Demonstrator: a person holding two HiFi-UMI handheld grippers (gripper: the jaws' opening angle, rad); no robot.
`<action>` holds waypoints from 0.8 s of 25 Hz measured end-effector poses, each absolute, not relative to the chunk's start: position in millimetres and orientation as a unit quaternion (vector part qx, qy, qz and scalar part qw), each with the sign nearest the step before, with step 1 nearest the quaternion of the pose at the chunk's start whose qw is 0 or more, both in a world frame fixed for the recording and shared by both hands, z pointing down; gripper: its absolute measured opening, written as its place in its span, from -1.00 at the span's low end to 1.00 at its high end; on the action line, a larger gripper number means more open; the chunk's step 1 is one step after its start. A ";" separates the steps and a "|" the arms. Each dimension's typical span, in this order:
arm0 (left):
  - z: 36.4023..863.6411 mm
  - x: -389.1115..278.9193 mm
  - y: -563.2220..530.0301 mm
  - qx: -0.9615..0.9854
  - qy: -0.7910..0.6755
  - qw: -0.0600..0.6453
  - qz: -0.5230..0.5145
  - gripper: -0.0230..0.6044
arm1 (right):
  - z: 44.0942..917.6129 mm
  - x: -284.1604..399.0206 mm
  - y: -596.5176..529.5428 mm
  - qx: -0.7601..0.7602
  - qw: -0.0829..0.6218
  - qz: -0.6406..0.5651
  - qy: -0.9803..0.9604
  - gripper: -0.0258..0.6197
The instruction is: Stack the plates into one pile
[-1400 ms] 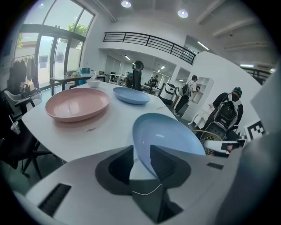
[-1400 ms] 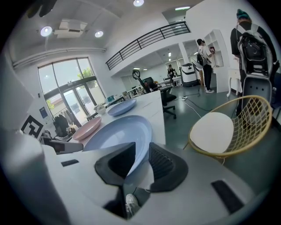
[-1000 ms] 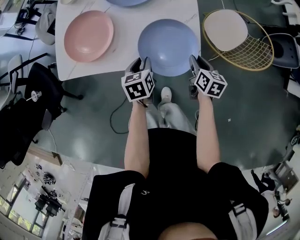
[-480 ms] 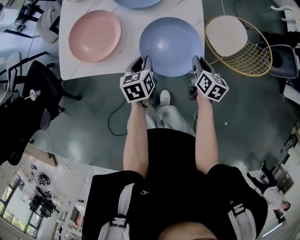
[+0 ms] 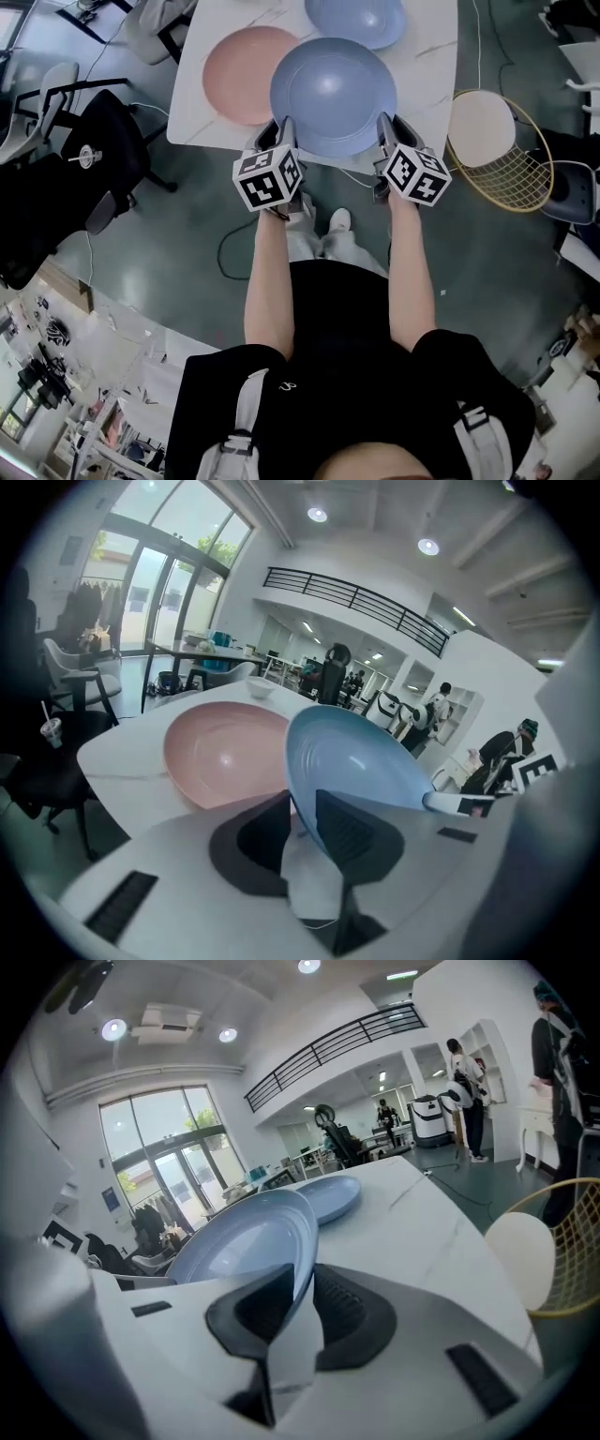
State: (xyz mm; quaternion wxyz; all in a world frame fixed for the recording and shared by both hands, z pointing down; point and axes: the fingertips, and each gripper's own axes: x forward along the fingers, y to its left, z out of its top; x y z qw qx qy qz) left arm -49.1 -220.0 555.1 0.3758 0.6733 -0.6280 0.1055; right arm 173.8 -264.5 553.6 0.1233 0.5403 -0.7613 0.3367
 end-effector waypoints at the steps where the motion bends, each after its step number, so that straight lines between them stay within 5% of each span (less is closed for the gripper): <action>1: 554.1 -64.4 -221.1 0.667 -0.636 0.374 0.103 -0.61 | 553.3 157.5 -269.9 0.531 0.124 0.336 -0.768 -0.69; 10: 550.3 -176.0 -232.7 0.626 -0.679 0.371 0.097 -0.61 | 552.9 38.8 -304.9 0.479 0.143 0.329 -0.801 -0.67; 20: 568.9 -213.1 -247.5 0.633 -0.670 0.355 0.155 -0.56 | 572.1 1.6 -317.2 0.489 0.181 0.330 -0.787 -0.66</action>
